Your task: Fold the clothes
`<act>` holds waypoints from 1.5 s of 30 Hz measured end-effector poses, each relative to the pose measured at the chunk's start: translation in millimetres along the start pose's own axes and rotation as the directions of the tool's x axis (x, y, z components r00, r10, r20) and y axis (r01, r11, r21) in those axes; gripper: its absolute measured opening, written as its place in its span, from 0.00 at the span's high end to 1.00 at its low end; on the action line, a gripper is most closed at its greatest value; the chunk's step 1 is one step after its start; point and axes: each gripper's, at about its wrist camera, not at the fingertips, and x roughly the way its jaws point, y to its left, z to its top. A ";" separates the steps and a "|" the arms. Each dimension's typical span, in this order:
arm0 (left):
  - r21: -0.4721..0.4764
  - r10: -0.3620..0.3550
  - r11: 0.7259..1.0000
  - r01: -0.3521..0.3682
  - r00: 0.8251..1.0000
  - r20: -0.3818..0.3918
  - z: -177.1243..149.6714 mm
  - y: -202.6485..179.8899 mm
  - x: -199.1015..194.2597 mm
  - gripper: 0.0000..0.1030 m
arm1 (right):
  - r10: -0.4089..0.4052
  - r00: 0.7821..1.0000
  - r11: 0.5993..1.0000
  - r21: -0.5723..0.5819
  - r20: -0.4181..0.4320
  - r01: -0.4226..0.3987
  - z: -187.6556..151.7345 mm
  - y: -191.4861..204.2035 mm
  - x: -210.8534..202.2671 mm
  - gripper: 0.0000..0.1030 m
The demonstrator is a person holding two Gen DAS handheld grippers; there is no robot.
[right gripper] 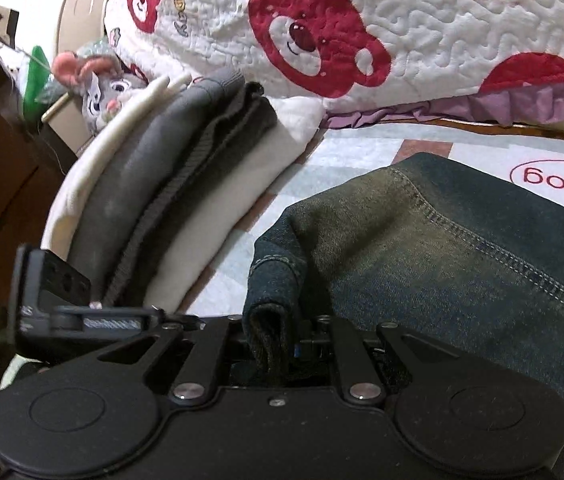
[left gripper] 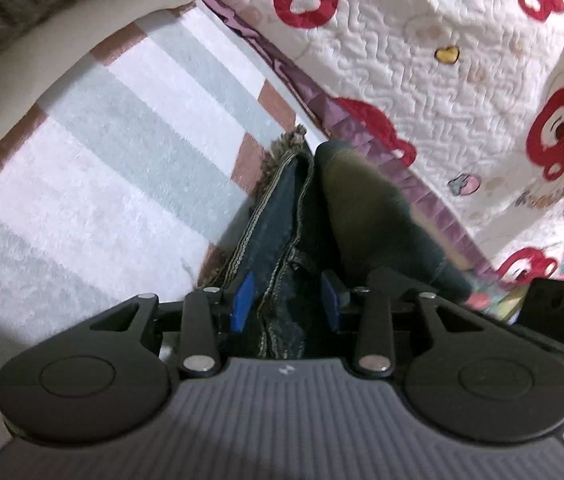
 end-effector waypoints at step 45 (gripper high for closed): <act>0.258 0.239 0.936 -0.240 0.970 0.035 -14.3 -34.4 -11.8 0.55 | 0.056 0.997 0.993 -0.107 0.056 -0.050 -107.8 6.5 -36.5 0.57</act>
